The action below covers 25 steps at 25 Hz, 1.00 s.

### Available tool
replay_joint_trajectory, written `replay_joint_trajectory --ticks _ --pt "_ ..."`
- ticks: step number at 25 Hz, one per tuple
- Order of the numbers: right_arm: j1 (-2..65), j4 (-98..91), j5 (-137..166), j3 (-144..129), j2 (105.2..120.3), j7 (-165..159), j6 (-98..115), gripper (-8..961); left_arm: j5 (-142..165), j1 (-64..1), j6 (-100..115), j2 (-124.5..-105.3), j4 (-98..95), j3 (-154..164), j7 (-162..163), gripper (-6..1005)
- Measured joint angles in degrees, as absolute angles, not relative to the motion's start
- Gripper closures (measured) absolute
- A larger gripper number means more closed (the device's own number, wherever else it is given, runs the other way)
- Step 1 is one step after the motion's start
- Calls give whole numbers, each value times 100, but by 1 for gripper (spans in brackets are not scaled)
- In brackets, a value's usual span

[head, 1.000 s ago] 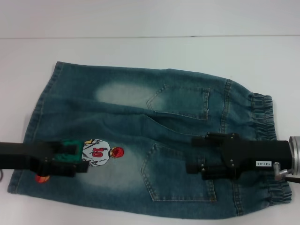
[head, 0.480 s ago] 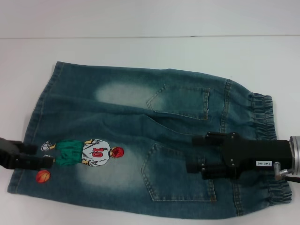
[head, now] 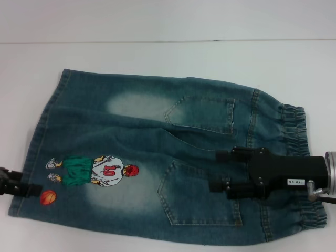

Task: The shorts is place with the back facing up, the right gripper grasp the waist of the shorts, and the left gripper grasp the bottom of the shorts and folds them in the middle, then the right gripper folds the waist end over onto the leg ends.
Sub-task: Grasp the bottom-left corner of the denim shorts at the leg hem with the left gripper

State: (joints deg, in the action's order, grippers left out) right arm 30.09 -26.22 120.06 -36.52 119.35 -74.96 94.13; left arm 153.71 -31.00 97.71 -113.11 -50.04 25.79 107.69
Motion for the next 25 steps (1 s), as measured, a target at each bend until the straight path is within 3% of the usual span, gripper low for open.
replay_joint_trajectory --ticks 25 --pt "3005 -2646 11996 -3568 11926 -7497 9438 45 15924 -3120 9735 -11320 -4955 2636 10939 114"
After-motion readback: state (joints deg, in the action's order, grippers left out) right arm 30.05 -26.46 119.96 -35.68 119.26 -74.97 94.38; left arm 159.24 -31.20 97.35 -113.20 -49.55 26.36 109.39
